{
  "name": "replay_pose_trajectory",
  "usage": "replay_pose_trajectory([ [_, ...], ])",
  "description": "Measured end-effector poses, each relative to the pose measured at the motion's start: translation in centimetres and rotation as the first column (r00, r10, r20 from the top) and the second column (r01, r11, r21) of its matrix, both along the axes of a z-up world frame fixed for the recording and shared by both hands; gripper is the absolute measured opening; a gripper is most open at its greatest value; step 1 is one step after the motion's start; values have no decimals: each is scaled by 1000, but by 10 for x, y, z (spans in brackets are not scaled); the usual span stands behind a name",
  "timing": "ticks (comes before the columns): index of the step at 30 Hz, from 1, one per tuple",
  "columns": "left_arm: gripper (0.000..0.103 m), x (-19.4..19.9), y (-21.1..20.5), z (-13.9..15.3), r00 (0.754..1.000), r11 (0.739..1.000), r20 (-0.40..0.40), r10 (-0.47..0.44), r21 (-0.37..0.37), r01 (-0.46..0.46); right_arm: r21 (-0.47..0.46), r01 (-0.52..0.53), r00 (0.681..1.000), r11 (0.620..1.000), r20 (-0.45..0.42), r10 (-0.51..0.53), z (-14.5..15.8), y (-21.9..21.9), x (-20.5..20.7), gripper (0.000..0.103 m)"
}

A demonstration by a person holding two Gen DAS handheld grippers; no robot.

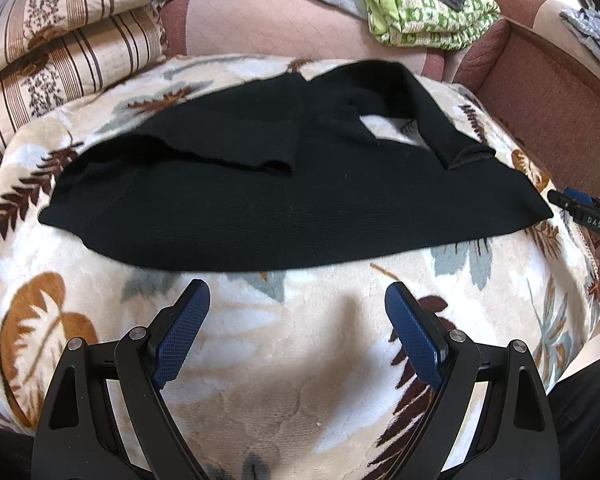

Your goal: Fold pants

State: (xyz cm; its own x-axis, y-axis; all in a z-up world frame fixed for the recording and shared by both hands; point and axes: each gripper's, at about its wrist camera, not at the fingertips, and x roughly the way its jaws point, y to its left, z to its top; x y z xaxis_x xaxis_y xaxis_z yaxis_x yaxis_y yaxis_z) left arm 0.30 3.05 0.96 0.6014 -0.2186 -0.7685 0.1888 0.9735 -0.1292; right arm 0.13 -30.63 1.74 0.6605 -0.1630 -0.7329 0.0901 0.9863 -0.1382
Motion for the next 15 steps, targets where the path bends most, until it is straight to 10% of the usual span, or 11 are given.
replay_pose_trajectory([
  [7, 90, -5, 77, 38, 975, 979, 100, 197, -72, -191, 11, 0, 1000, 1000, 16, 0, 4, -2, -3, 72],
  [15, 90, 36, 186, 18, 890, 820, -223, 398, -349, -454, 22, -13, 999, 1000, 32, 12, 7, -1, -8, 72],
])
